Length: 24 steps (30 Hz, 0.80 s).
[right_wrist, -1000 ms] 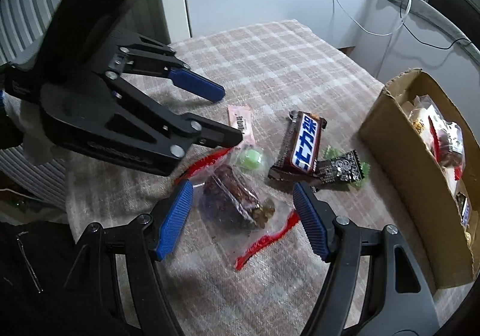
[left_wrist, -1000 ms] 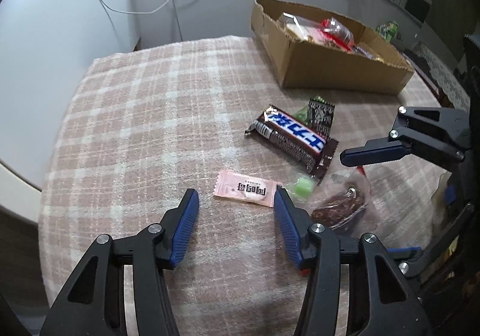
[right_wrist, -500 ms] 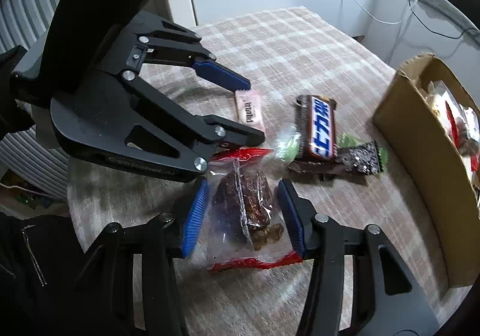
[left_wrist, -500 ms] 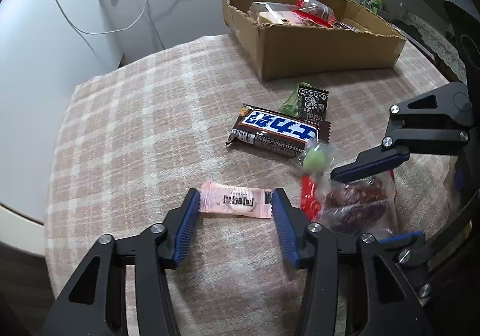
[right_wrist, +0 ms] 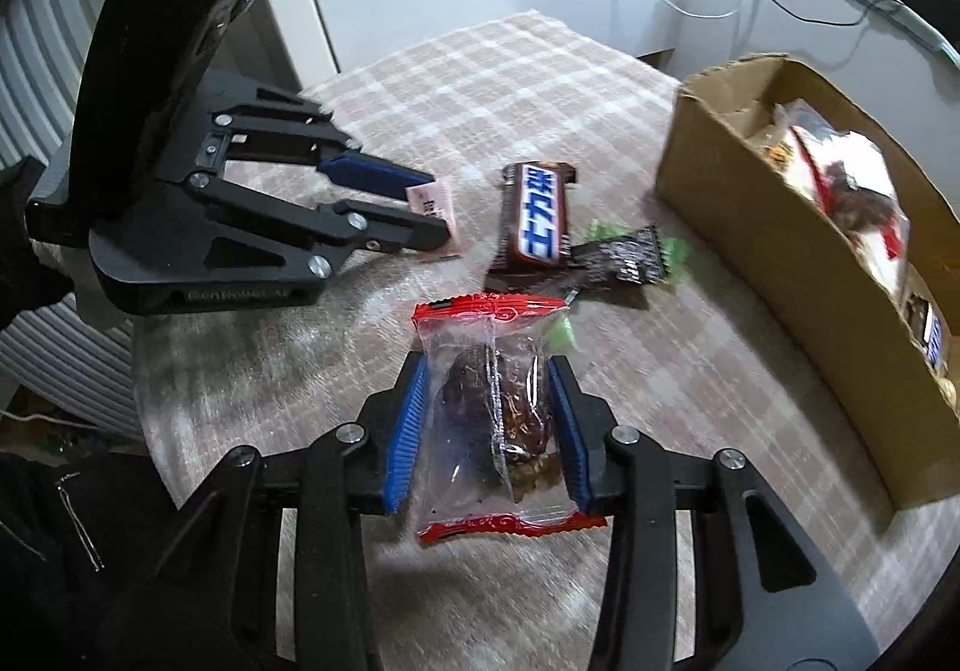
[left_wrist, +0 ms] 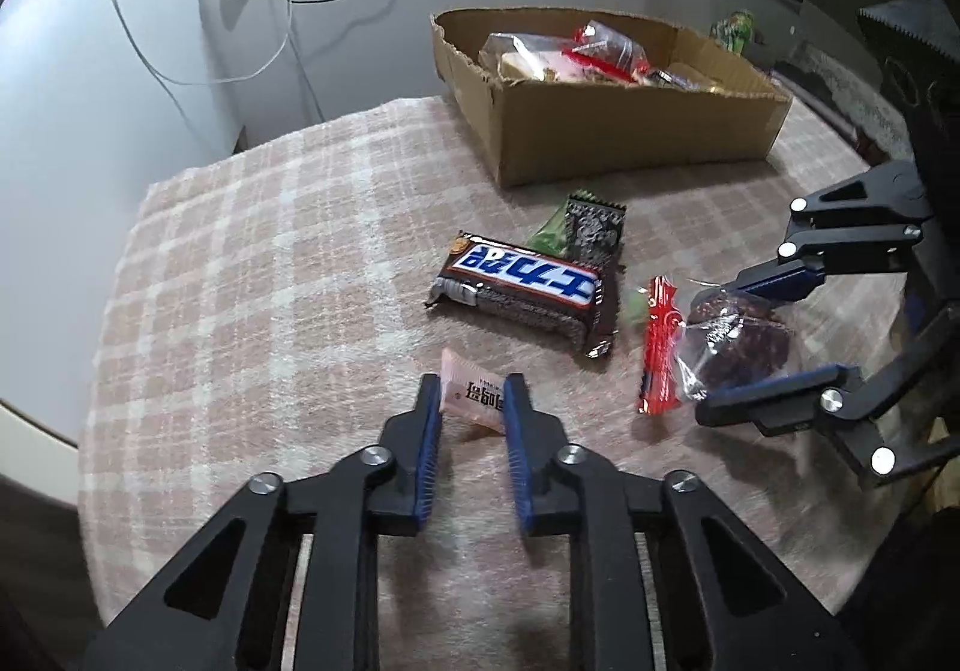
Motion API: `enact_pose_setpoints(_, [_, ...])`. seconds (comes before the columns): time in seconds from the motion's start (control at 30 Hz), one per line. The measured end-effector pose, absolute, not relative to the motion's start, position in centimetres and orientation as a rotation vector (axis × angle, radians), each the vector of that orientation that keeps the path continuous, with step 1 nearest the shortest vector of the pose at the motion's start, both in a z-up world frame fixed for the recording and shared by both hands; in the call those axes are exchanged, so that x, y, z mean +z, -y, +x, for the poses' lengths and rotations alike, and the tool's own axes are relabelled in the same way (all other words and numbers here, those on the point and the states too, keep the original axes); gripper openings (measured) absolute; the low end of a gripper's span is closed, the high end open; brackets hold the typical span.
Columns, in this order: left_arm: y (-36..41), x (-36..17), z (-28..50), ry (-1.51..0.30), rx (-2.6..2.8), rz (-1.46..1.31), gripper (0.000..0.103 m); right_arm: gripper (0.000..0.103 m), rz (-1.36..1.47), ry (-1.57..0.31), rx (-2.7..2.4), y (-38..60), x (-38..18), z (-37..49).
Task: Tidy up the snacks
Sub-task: 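Grasp the pink wrapper with the left tool while the right tool grasps a bagged pastry, then carry the pink wrapper and bagged pastry into the box and release both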
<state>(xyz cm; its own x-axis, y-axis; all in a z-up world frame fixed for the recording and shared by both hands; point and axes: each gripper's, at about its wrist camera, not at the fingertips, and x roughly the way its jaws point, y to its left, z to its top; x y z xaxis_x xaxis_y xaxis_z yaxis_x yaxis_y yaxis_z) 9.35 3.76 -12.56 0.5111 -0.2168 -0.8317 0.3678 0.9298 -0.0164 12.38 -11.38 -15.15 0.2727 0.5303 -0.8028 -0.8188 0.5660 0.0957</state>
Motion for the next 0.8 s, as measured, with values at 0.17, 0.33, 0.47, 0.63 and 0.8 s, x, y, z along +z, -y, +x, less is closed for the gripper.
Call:
enact_pose_setpoints(0.17, [-2.5, -13.0, 9.3, -0.982, -0.377, 0.171, 0.01, 0.041, -0.345, -0.907, 0.915, 12.3, -15.1, 13.0])
enact_pose_setpoints(0.33, [-1.7, -13.1, 9.7, -0.973, -0.378, 0.152, 0.007, 0.041, -0.328, -0.914, 0.896, 12.8, -15.3, 13.0])
enact_pose_setpoints(0.47, [-1.8, -13.1, 9.6, -0.97, -0.377, 0.151, 0.007, 0.041, -0.311, -0.904, 0.886, 13.7, -14.9, 12.8])
enact_pose_setpoints(0.63, [-2.3, -12.6, 9.2, -0.957, -0.363, 0.136, 0.006, 0.041, -0.27, -0.889, 0.86, 15.0, -14.3, 13.4])
enact_pose_setpoints(0.8, [-2.8, -11.8, 9.4, -0.935, -0.347, 0.12, 0.005, 0.041, -0.234, -0.88, 0.837, 16.0, -13.8, 13.8])
